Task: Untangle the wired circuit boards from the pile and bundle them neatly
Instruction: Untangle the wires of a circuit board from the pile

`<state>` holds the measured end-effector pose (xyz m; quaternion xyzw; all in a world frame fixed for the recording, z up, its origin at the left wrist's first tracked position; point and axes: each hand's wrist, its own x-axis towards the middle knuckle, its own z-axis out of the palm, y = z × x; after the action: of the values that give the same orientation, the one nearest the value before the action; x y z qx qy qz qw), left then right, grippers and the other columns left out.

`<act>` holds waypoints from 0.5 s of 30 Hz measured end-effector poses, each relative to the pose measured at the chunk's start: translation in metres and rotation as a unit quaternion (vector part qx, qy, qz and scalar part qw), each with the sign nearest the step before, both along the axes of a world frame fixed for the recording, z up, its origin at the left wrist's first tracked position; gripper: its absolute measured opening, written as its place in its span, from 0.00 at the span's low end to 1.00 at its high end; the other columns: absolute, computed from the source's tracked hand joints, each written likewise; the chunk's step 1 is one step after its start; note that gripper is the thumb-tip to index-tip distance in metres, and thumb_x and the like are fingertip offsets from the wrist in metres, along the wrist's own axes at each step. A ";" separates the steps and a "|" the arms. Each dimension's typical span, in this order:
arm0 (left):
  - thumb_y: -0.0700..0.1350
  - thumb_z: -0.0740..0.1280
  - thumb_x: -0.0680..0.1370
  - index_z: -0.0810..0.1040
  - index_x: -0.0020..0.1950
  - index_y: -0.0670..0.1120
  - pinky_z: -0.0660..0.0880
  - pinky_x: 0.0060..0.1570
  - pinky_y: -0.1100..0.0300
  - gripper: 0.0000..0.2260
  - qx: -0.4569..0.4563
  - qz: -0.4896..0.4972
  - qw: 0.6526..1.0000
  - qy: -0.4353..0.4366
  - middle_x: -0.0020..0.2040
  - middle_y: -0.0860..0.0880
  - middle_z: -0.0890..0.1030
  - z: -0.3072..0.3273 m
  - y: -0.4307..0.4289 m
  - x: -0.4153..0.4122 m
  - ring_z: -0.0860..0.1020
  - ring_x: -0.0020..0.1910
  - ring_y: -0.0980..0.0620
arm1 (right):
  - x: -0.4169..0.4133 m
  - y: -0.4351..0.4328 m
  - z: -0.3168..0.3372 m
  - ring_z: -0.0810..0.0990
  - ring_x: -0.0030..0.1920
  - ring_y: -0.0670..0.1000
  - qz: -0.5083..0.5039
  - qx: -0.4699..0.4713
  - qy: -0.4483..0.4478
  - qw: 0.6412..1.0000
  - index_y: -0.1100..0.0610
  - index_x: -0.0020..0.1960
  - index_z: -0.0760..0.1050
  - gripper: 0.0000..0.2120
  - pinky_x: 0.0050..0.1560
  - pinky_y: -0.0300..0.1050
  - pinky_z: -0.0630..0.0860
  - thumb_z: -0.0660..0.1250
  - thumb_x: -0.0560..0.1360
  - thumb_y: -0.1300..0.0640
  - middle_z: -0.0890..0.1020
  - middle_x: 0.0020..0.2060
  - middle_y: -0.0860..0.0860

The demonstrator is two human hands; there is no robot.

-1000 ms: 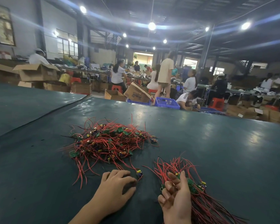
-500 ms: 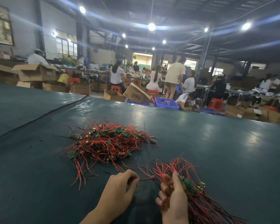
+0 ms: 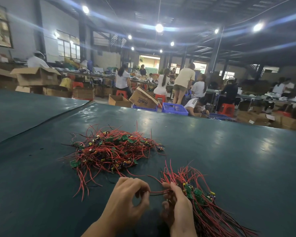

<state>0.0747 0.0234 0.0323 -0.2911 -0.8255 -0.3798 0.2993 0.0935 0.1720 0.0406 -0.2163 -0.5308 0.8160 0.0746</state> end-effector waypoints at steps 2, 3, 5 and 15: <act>0.47 0.65 0.71 0.78 0.39 0.51 0.67 0.49 0.60 0.03 -0.008 0.043 0.999 0.029 0.37 0.60 0.77 -0.002 -0.002 -0.004 0.73 0.40 0.63 | 0.001 -0.002 0.002 0.67 0.20 0.47 0.003 0.001 0.001 1.000 0.59 0.40 0.85 0.13 0.22 0.37 0.62 0.65 0.78 0.55 0.74 0.25 0.50; 0.47 0.66 0.70 0.78 0.39 0.51 0.67 0.51 0.59 0.02 -0.011 0.064 0.997 0.043 0.39 0.60 0.78 -0.003 -0.002 -0.006 0.75 0.43 0.61 | 0.002 -0.003 0.003 0.67 0.20 0.47 0.007 0.001 0.001 1.000 0.58 0.40 0.85 0.13 0.21 0.37 0.62 0.65 0.77 0.56 0.74 0.24 0.49; 0.48 0.67 0.68 0.79 0.39 0.51 0.65 0.54 0.57 0.03 -0.005 0.091 0.994 0.066 0.44 0.59 0.79 -0.003 -0.001 -0.007 0.75 0.48 0.59 | 0.004 -0.005 0.006 0.68 0.20 0.48 0.014 -0.006 0.003 1.000 0.57 0.39 0.85 0.11 0.20 0.37 0.62 0.67 0.76 0.57 0.74 0.23 0.49; 0.67 0.55 0.77 0.79 0.40 0.49 0.75 0.40 0.52 0.25 0.104 -0.102 0.943 -0.300 0.35 0.51 0.81 -0.005 0.011 -0.002 0.79 0.35 0.53 | 0.009 -0.011 0.006 0.85 0.40 0.61 0.113 -0.015 0.068 0.991 0.60 0.45 0.84 0.09 0.34 0.47 0.81 0.65 0.76 0.65 0.85 0.42 0.63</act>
<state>0.0723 0.0340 0.0271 -0.2132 -0.7987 -0.5621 0.0262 0.1029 0.1609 0.0468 -0.1003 -0.5335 0.8397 0.0145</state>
